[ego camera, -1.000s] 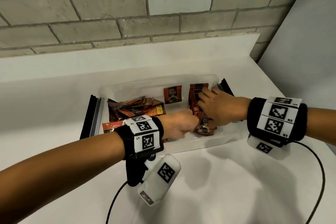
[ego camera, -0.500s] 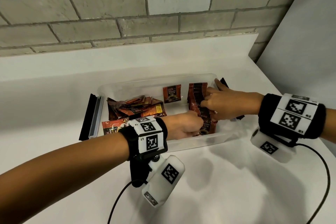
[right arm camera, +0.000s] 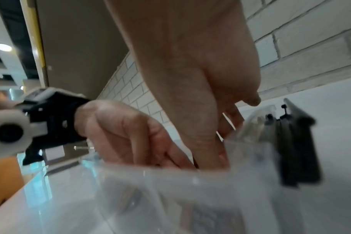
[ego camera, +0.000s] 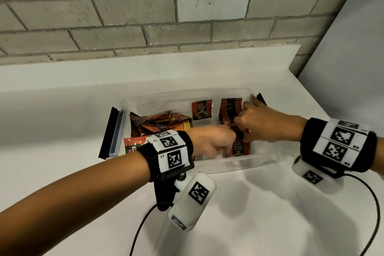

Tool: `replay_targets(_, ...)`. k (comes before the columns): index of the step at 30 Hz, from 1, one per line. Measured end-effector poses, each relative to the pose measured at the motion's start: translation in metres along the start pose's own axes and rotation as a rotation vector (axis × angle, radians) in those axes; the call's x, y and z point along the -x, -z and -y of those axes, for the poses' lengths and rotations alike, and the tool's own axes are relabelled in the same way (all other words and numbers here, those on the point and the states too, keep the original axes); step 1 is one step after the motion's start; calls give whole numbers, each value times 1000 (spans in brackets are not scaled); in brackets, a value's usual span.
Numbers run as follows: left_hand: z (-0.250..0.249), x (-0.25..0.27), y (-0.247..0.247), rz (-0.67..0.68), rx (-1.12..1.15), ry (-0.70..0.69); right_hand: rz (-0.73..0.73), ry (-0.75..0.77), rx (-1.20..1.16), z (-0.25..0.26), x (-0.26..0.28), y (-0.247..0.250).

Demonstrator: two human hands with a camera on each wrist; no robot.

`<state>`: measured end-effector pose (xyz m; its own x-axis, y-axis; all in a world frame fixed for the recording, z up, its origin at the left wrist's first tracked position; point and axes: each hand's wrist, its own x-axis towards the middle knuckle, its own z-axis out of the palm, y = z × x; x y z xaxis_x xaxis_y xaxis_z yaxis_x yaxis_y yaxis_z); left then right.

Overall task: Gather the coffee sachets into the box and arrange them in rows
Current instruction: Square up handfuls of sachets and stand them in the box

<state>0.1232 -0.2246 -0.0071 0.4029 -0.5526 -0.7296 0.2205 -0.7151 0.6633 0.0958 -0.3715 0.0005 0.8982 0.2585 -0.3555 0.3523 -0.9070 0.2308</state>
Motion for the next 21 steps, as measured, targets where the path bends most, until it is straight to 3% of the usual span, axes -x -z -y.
replay_targets(3,-5,25,19,-11,-196,-107,-31,-45,-251,-7,1,20)
replay_targets(6,-13,55,51,-85,-698,-242,-42,-67,-454,-10,0,43)
replay_targets(8,-12,63,72,-125,-978,-231,-42,-20,-503,-8,-6,53)
replay_targets(11,-6,58,91,-121,-1252,-121,99,59,-515,6,-19,61)
replay_targets(14,5,44,102,-136,-1326,-27,246,131,-458,25,-39,60)
replay_targets(17,14,38,116,-208,-1213,-11,311,66,-451,43,-56,55)
replay_targets(21,25,46,141,-323,-1143,-89,538,-50,-928,61,-71,51)
